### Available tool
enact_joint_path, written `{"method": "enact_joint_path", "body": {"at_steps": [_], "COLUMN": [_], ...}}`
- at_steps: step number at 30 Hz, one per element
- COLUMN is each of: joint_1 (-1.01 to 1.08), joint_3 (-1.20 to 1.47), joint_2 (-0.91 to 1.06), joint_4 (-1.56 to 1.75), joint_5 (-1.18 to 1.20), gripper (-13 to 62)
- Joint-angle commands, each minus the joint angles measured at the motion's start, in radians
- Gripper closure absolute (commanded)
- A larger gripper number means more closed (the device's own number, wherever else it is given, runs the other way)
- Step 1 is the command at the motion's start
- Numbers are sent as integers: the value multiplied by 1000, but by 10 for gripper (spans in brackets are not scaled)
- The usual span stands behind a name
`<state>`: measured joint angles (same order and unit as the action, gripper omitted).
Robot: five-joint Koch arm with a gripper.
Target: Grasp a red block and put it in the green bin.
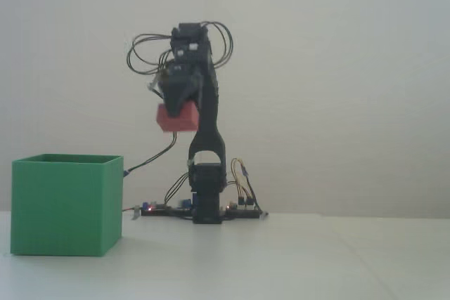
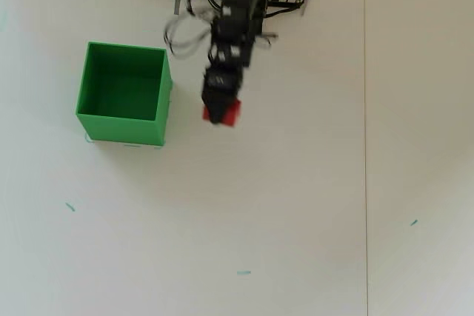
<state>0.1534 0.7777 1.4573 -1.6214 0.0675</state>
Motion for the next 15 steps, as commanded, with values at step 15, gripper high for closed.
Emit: {"method": "enact_joint_path", "body": {"at_steps": [15], "joint_1": [466], "joint_3": [156], "joint_2": [95], "joint_4": [175], "joint_5": [-264], "gripper": [457]}}
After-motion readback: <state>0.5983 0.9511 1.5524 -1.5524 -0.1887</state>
